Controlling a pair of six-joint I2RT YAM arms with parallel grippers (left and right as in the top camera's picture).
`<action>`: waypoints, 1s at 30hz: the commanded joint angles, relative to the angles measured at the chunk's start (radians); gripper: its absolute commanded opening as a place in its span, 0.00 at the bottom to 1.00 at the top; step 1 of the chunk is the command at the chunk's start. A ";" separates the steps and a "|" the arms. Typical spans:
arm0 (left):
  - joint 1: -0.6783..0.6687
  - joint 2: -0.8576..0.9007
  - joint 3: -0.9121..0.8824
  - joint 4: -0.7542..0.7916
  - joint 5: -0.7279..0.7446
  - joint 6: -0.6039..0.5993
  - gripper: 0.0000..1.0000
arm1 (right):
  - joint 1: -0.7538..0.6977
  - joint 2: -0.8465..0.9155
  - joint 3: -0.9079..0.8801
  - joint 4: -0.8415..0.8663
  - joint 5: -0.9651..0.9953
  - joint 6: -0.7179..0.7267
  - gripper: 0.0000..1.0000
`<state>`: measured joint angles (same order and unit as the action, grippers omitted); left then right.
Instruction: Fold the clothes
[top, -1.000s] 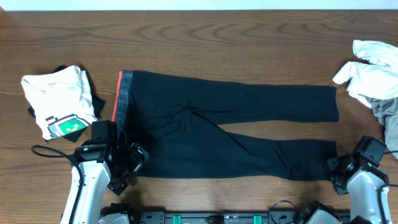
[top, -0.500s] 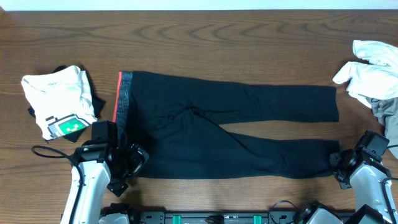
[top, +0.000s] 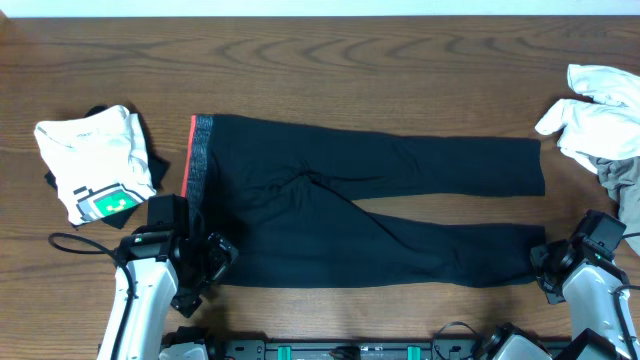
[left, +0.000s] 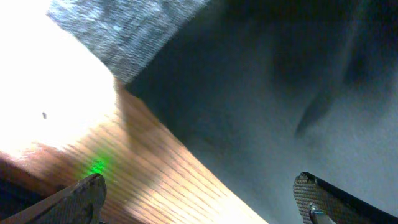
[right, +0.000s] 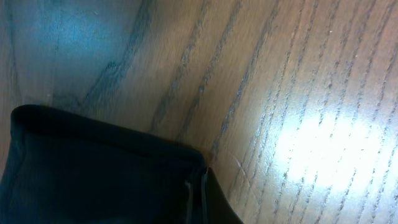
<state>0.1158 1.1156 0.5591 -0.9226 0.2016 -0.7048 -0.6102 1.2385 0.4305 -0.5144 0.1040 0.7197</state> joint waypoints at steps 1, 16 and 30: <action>-0.002 0.001 -0.009 -0.004 -0.058 -0.092 0.98 | -0.007 0.076 -0.087 -0.024 -0.033 -0.004 0.01; 0.109 0.014 -0.097 0.216 -0.102 -0.246 0.87 | -0.007 0.076 -0.087 -0.023 -0.034 -0.011 0.02; 0.115 0.129 -0.098 0.258 -0.098 -0.200 0.25 | -0.007 0.076 -0.087 -0.024 -0.037 -0.011 0.02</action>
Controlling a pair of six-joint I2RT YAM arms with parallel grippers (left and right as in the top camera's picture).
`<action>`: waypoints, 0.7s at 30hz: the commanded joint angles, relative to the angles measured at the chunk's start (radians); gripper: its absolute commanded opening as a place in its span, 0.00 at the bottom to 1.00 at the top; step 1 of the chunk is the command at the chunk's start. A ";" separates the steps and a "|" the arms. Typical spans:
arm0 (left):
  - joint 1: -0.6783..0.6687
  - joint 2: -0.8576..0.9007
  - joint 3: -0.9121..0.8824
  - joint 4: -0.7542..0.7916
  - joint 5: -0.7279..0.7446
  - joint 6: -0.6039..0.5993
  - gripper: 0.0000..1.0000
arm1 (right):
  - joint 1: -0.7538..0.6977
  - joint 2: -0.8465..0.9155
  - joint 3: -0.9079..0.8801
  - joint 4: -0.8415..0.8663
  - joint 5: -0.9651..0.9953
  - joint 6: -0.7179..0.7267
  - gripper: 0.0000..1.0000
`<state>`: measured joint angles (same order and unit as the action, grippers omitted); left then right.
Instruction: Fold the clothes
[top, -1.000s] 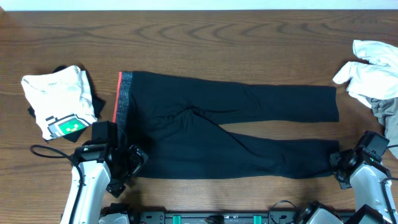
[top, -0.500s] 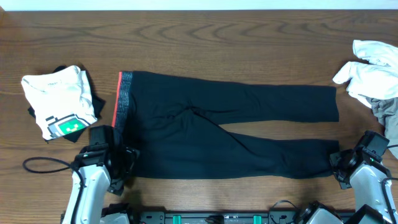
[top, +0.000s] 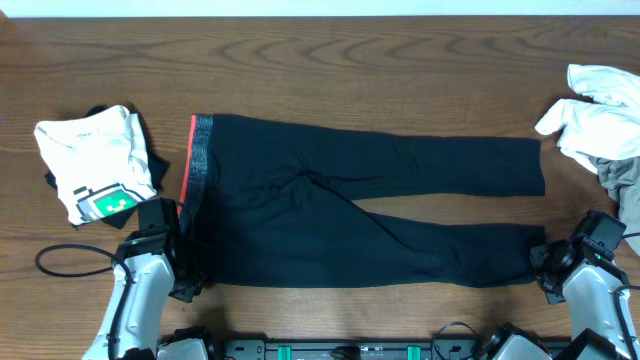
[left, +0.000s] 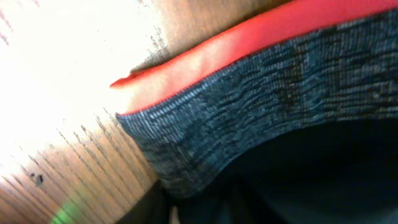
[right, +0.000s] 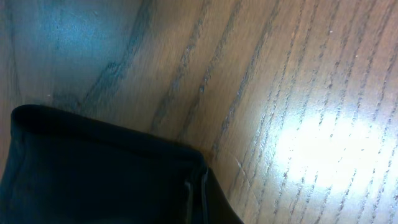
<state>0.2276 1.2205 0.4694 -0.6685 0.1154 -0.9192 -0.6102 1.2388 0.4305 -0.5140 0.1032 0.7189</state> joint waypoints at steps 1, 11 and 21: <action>0.003 0.027 -0.008 0.004 -0.011 0.026 0.20 | -0.006 0.075 -0.087 -0.024 -0.036 -0.010 0.02; 0.003 0.017 -0.007 -0.032 -0.014 0.148 0.06 | -0.006 0.075 -0.087 -0.024 -0.037 -0.010 0.01; 0.003 -0.154 0.062 -0.200 -0.080 0.267 0.06 | -0.007 0.074 0.015 -0.164 -0.055 -0.048 0.01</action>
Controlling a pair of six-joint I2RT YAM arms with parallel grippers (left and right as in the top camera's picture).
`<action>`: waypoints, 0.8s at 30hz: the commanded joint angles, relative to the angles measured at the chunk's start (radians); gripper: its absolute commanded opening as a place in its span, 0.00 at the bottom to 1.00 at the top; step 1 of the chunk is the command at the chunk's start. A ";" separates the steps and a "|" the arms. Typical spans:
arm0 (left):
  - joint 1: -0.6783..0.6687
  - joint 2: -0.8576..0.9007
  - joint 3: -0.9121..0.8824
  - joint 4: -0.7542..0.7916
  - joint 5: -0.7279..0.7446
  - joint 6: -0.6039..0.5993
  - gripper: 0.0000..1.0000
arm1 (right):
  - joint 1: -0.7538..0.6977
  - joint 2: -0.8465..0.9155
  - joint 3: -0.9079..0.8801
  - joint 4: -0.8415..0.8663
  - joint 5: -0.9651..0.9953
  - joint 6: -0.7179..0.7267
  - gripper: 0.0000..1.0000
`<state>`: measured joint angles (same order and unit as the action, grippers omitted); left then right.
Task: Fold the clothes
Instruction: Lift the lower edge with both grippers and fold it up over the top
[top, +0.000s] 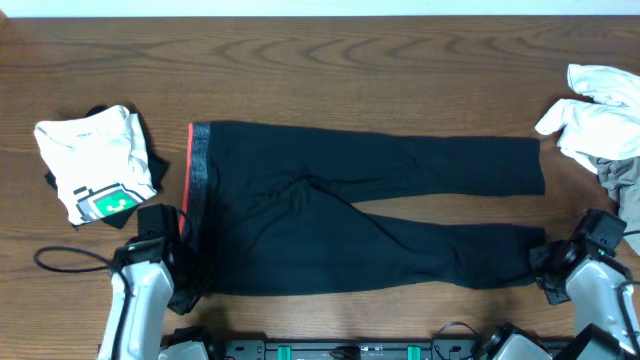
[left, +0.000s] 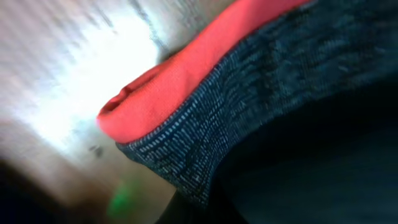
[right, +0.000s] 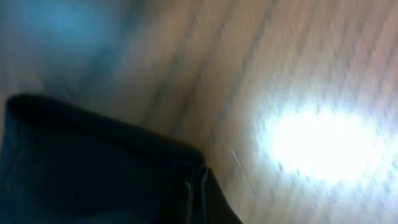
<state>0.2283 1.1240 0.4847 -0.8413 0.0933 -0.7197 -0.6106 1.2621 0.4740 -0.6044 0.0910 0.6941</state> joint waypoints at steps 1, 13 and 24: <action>0.003 -0.091 0.058 -0.051 -0.072 0.080 0.06 | -0.006 0.051 0.002 -0.111 -0.043 -0.023 0.01; 0.031 -0.338 0.138 -0.153 -0.102 0.106 0.06 | -0.006 -0.076 0.239 -0.328 -0.042 -0.111 0.01; 0.031 -0.292 0.353 -0.091 -0.102 0.182 0.06 | -0.006 -0.146 0.454 -0.418 -0.045 -0.229 0.01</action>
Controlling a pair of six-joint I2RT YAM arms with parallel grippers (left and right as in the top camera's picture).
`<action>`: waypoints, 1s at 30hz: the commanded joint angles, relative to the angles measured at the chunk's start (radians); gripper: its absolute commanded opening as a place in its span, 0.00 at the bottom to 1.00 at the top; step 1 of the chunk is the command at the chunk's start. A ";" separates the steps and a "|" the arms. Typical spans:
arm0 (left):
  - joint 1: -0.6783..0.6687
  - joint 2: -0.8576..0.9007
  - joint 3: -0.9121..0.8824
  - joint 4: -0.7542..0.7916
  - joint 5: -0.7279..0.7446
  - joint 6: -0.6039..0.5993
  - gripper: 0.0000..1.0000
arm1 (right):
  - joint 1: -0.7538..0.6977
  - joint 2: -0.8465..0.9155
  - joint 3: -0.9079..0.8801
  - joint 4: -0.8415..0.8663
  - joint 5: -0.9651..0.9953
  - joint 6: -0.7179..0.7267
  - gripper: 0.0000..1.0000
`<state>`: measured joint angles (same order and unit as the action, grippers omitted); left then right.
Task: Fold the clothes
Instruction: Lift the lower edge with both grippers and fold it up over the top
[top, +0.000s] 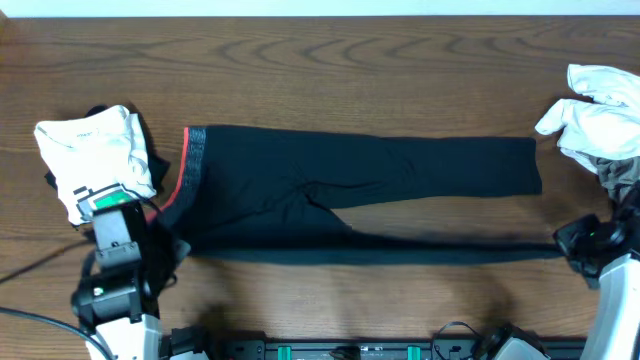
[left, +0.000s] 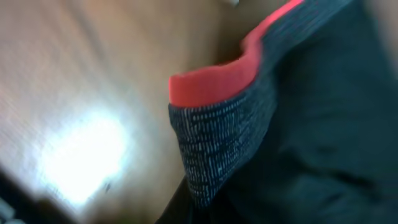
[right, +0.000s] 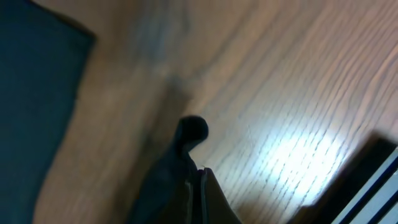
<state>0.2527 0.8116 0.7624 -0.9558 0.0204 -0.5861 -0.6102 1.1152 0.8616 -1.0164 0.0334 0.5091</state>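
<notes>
Black leggings (top: 360, 165) with a red and grey waistband (top: 188, 160) lie lengthwise across the table. The far leg rests flat. The near edge (top: 400, 246) is raised and stretched into a thin taut line between both grippers. At the near waistband corner my left gripper (top: 163, 247) is shut on the fabric; the left wrist view shows the red trim (left: 211, 81) and grey knit (left: 217, 146) running into the left gripper (left: 199, 208). My right gripper (top: 573, 243) is shut on the near leg's cuff (right: 186, 134), seen pinched in the right gripper (right: 196, 186) above the wood.
A folded white shirt with a green print (top: 95, 160) lies at the left, next to the waistband. A heap of white and grey clothes (top: 600, 115) sits at the right edge. A black rail (top: 350, 350) runs along the table's front edge.
Both grippers have risen and moved away from the front edge, still holding the fabric. The near half of the leggings, flat before, is now off the table and pulled taut.
My left gripper was open by the near waistband corner while my right held the near cuff. Then the left was shut on the waistband corner with the leggings still flat. Now both hold the near edge up, closer to the far leg.
</notes>
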 joint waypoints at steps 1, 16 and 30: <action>0.006 0.034 0.092 0.038 -0.029 0.048 0.06 | -0.006 0.006 0.087 -0.009 0.009 -0.055 0.01; 0.006 0.336 0.121 0.353 0.112 0.047 0.06 | -0.004 0.243 0.250 0.020 -0.032 -0.079 0.01; -0.064 0.452 0.121 0.531 0.129 0.048 0.06 | 0.161 0.352 0.257 0.156 -0.067 -0.080 0.01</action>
<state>0.2043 1.2514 0.8665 -0.4541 0.1703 -0.5488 -0.4866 1.4460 1.0904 -0.8787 -0.0547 0.4397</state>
